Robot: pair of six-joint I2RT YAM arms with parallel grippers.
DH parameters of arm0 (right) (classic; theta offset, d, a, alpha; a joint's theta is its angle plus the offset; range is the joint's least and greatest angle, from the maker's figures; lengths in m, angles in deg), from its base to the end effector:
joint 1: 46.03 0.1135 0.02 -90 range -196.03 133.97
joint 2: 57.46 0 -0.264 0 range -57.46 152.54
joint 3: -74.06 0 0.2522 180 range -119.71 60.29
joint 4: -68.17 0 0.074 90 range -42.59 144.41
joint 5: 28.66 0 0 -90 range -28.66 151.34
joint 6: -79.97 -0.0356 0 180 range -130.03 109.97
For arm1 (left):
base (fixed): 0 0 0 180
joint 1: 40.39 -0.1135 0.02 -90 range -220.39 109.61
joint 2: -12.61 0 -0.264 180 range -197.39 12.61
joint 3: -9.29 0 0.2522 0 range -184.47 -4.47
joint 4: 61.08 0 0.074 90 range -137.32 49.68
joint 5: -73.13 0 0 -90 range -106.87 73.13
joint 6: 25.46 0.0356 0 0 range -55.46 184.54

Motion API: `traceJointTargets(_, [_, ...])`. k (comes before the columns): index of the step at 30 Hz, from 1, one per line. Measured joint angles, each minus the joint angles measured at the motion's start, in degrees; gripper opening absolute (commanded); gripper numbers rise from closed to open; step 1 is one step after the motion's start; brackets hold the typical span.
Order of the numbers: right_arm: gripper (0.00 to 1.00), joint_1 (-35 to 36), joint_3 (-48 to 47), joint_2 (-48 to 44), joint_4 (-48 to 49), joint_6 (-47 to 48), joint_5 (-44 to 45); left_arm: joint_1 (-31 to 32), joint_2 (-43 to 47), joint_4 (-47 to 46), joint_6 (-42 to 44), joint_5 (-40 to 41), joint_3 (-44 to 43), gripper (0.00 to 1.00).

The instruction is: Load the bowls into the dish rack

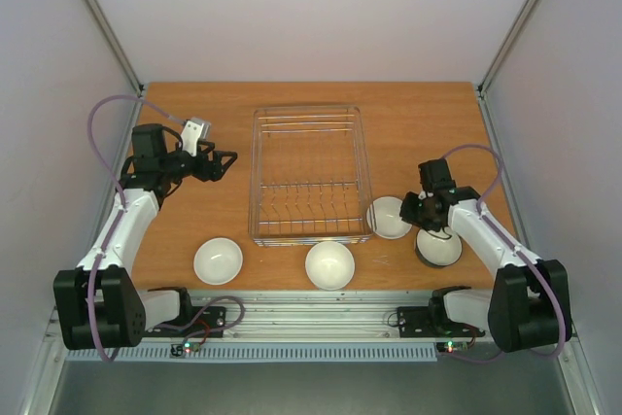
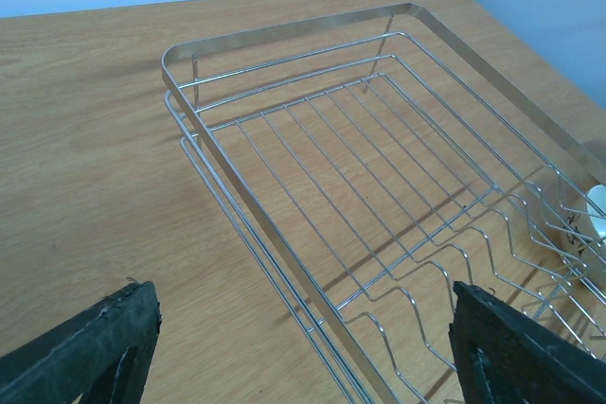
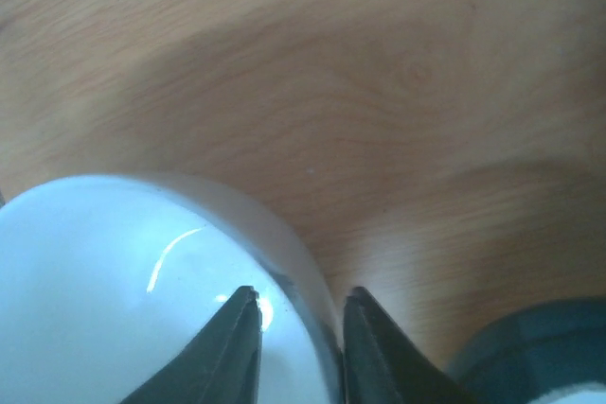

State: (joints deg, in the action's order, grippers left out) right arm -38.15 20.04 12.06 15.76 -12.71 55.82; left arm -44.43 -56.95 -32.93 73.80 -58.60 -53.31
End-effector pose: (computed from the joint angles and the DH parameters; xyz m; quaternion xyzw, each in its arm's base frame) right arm 0.2093 0.0324 0.1920 -0.0537 0.9789 0.0647 0.1862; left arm 0.2614 -0.0053 0.2725 0.2017 0.8209 -0.2641 0.4644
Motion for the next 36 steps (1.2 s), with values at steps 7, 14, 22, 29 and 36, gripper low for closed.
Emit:
traceJointTargets(7, [0.01,-0.17,0.48,0.9,1.29,-0.28,0.76,0.0,0.0,0.0,-0.04,-0.04,0.0,0.85])
traceJointTargets(14, [0.01,-0.07,0.46,-0.55,-0.04,-0.68,4.61,0.0,0.0,0.31,-0.02,-0.22,-0.04,0.92])
traceJointTargets(22, [0.01,-0.07,-5.29,-9.09,-10.84,-1.09,15.61,0.0,0.0,2.54,0.55,-3.67,-0.5,0.99])
traceJointTargets(29, [0.01,-0.2,-15.65,-18.58,-11.69,-0.66,12.76,0.0,1.01,4.04,1.49,-12.87,-1.11,0.99])
traceJointTargets(36, [0.01,0.02,-17.35,-16.37,-4.76,-1.38,-8.02,-0.09,0.52,5.01,0.59,-27.89,-2.19,0.99])
